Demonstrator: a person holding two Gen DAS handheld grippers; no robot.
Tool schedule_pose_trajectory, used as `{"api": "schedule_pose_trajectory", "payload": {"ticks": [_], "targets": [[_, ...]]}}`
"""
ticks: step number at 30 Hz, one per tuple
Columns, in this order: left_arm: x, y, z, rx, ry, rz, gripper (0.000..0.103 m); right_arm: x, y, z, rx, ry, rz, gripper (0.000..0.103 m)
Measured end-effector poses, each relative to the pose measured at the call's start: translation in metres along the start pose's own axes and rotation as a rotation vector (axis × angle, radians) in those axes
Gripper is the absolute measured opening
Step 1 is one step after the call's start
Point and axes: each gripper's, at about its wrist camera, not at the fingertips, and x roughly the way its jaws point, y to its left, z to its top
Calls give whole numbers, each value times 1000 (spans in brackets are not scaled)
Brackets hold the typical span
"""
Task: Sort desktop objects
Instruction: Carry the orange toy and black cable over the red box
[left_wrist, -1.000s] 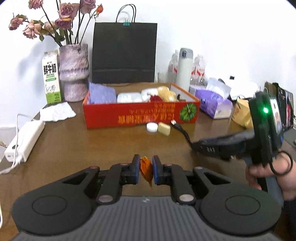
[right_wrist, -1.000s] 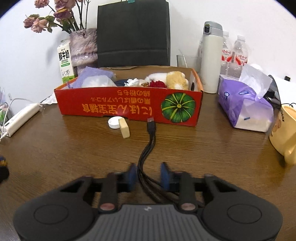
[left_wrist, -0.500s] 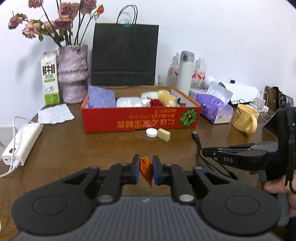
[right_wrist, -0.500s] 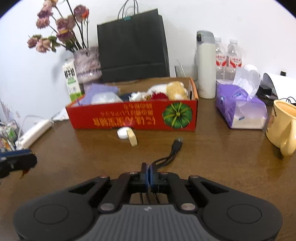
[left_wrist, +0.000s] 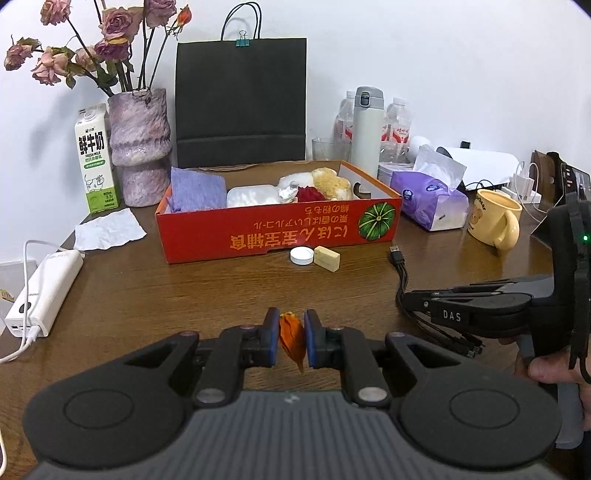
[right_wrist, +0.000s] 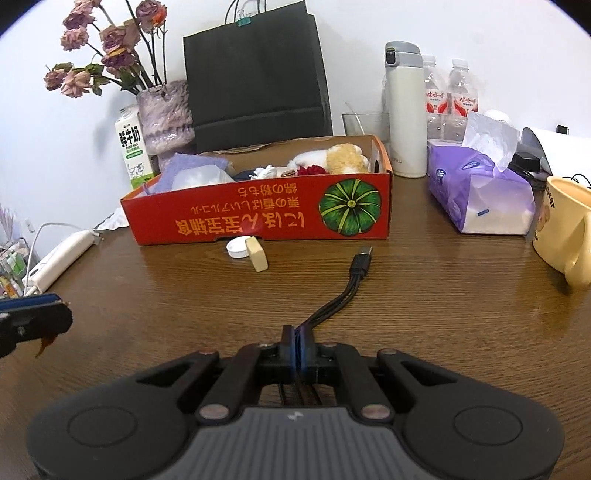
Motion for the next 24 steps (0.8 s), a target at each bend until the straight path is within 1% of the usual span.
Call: {"api": "schedule_pose_trajectory", "payload": {"ticks": [4, 9, 11, 15, 19, 24], "targets": [[0, -1, 5, -6, -14, 3, 15, -4, 0, 1, 0, -9, 6, 2], [-3, 0, 8, 3, -26, 12, 15, -16, 4, 4, -8, -54, 24, 2], [-1, 2, 9, 6, -17, 18, 15, -18, 4, 5, -12, -62, 24, 2], [3, 6, 15, -14, -7, 32, 15, -16, 0, 7, 7, -59, 22, 2], [6, 6, 23, -4, -16, 21, 15, -16, -7, 11, 31, -55, 25, 2], [14, 8, 30, -26, -11, 21, 15, -17, -18, 22, 48, -61, 36, 2]]}}
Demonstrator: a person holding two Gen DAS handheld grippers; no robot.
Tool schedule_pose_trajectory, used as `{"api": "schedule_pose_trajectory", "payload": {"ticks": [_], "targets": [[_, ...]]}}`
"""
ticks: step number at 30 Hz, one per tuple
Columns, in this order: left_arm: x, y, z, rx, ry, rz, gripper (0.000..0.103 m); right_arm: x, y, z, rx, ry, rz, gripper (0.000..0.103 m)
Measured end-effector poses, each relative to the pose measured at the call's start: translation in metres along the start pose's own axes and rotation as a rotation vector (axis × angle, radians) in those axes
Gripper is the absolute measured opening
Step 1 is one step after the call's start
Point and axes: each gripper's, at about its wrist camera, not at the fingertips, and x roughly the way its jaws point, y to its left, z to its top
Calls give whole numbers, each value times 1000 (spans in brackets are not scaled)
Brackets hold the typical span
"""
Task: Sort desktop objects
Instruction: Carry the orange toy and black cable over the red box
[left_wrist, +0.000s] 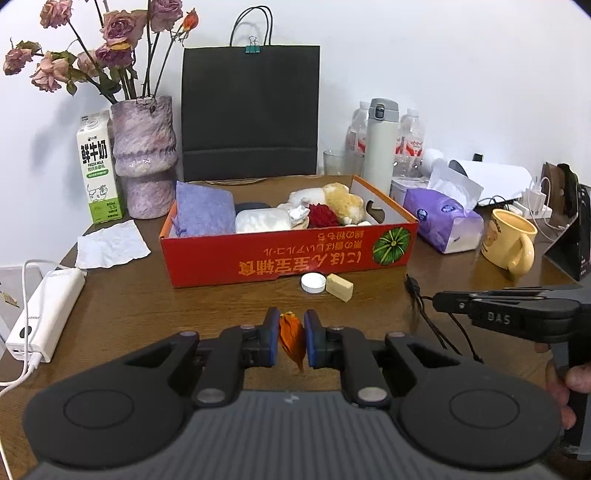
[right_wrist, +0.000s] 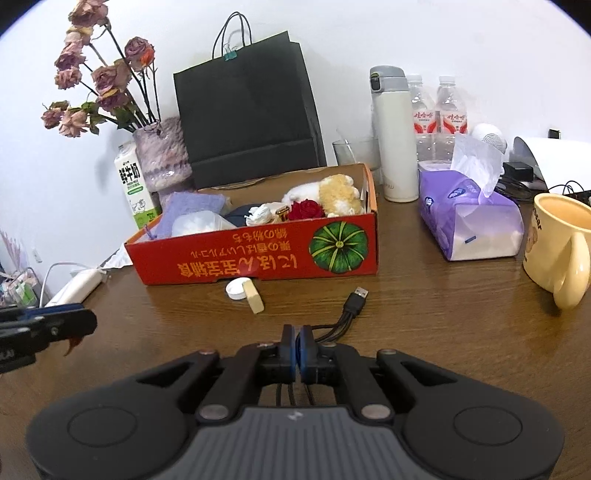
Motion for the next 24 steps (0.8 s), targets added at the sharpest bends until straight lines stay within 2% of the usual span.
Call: {"api": "schedule_pose_trajectory", "payload": {"ticks": [3, 7, 13, 24], "targets": [[-3, -2, 0, 5, -8, -8, 15, -4, -7, 4, -8, -12, -1, 1], [-6, -9, -2, 36, -7, -15, 15, -13, -18, 3, 42, -15, 47, 1], [-6, -16, -3, 71, -14, -22, 15, -24, 1, -7, 12, -21, 96, 1], [-2, -10, 1, 54, -28, -23, 15, -22, 16, -3, -30, -28, 96, 1]]}}
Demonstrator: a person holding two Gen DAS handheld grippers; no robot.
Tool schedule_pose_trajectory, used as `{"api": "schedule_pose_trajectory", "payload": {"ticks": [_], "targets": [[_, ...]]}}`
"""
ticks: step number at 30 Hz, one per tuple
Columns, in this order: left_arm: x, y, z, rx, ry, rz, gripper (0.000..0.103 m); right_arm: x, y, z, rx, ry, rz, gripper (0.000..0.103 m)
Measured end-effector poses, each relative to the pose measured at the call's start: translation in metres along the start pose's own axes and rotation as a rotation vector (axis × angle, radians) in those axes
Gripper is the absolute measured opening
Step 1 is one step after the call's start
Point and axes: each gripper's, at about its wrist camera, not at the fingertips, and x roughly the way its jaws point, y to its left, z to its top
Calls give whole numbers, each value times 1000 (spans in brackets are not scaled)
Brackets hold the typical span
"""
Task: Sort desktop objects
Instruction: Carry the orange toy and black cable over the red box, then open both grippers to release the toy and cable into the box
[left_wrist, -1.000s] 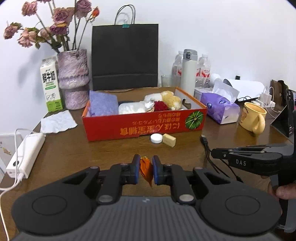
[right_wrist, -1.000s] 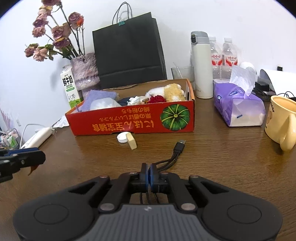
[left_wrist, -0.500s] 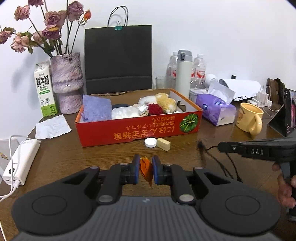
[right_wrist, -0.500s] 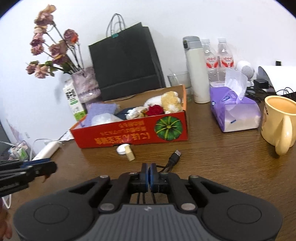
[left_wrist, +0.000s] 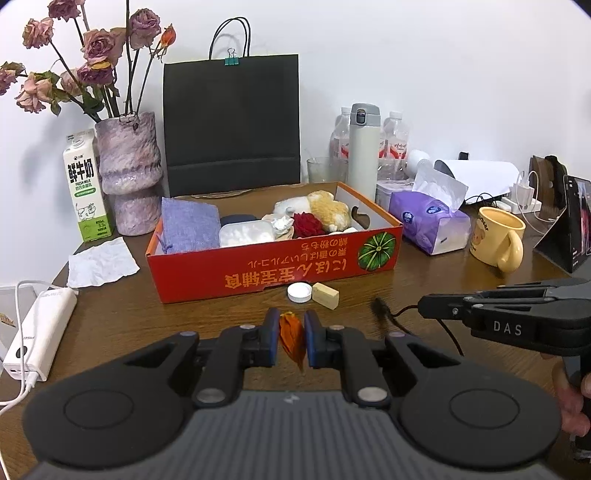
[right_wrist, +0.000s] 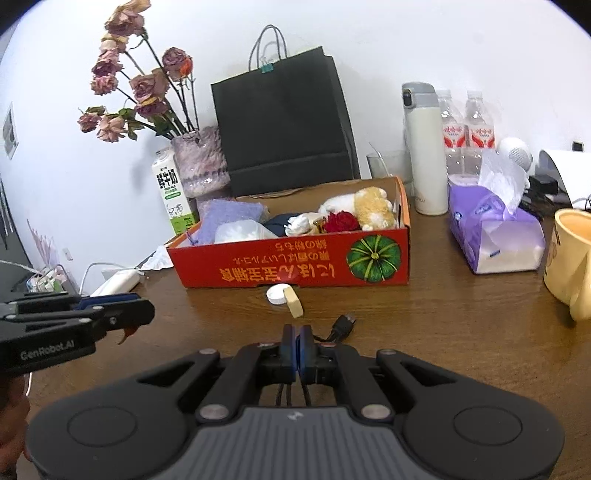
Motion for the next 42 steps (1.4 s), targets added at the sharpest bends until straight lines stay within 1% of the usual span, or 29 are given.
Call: {"api": "schedule_pose_trajectory", "payload": {"ticks": [7, 12, 15, 19, 22, 23, 26, 27, 30, 31, 32, 33, 34, 36, 37, 38, 39, 40, 41, 42], "targets": [[5, 6, 2, -16, 0, -7, 15, 0, 5, 1, 3, -4, 16, 1], [11, 8, 8, -39, -2, -26, 15, -1, 4, 9, 18, -18, 20, 1], [16, 9, 18, -50, -14, -32, 15, -6, 4, 16, 20, -41, 21, 1], [19, 14, 42, -71, -51, -43, 15, -17, 0, 32, 42, -82, 34, 1], [24, 23, 66, -80, -72, -37, 15, -27, -1, 51, 55, -128, 43, 1], [29, 26, 76, -90, -68, -36, 15, -30, 0, 59, 51, -148, 43, 1], [51, 39, 107, -133, -48, -68, 15, -33, 7, 88, 8, -209, 30, 1], [61, 44, 117, -145, -39, -65, 15, -31, 10, 100, -9, -228, 25, 1], [95, 54, 145, -130, -21, -26, 15, -13, 16, 139, -58, -261, 13, 1], [110, 58, 152, -118, -1, -18, 15, -2, 17, 153, -72, -263, 11, 1], [125, 63, 158, -117, 29, -26, 15, 7, 18, 165, -86, -268, 7, 1], [142, 70, 161, -134, 57, -20, 15, 20, 18, 176, -102, -267, -1, 1], [161, 78, 163, -162, 89, -11, 15, 35, 17, 187, -109, -253, -5, 1], [202, 93, 159, -210, 177, -32, 15, 70, 10, 202, -92, -224, -10, 1], [220, 98, 153, -227, 218, -27, 17, 93, 4, 206, -83, -202, -22, 1], [235, 101, 146, -231, 245, -4, 22, 116, 0, 207, -73, -163, -45, 5], [242, 102, 138, -231, 261, 27, 27, 143, -7, 204, -55, -102, -76, 11], [245, 102, 132, -224, 276, 42, 38, 166, -15, 200, -36, -29, -96, 13], [243, 103, 128, -224, 281, 45, 48, 183, -21, 195, -17, 49, -104, 13], [237, 104, 126, -226, 273, 35, 52, 195, -27, 190, -1, 117, -114, 15]]}}
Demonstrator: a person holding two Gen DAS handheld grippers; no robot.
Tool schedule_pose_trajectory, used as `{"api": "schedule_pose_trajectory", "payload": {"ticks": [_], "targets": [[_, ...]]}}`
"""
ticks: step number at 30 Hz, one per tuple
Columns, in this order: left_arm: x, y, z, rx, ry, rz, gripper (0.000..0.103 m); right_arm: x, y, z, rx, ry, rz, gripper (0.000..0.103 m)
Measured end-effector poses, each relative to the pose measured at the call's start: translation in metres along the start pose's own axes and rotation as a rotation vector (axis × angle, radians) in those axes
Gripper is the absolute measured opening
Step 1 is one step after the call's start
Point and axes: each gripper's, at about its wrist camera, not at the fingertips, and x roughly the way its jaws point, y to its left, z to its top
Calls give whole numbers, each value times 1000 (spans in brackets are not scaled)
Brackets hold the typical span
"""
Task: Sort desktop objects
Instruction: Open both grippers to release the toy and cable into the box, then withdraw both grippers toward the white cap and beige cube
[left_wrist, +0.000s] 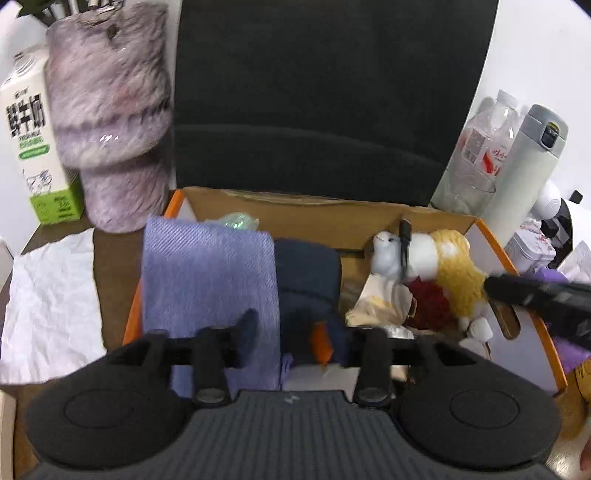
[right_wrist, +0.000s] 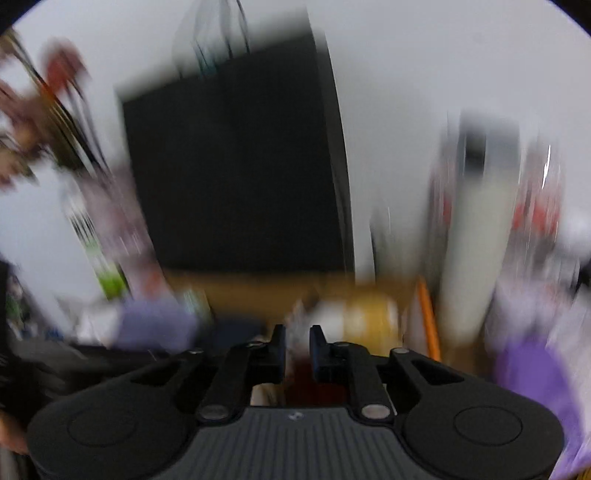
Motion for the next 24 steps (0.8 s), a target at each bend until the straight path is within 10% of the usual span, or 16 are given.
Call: {"api": "schedule_pose_trajectory", "payload": {"ticks": [3, 6, 15, 24], "targets": [[-23, 3, -3, 16, -28, 15, 82, -2, -8, -12, 12, 30, -30, 38], [-47, 2, -6, 13, -49, 84, 91, -20, -12, -14, 13, 31, -57, 70], [-119, 8, -42, 34, -107, 180, 103, -81, 14, -57, -97, 33, -86, 82], [-174, 6, -127, 6, -120, 112, 103, -143, 27, -138, -92, 18, -34, 82]]}}
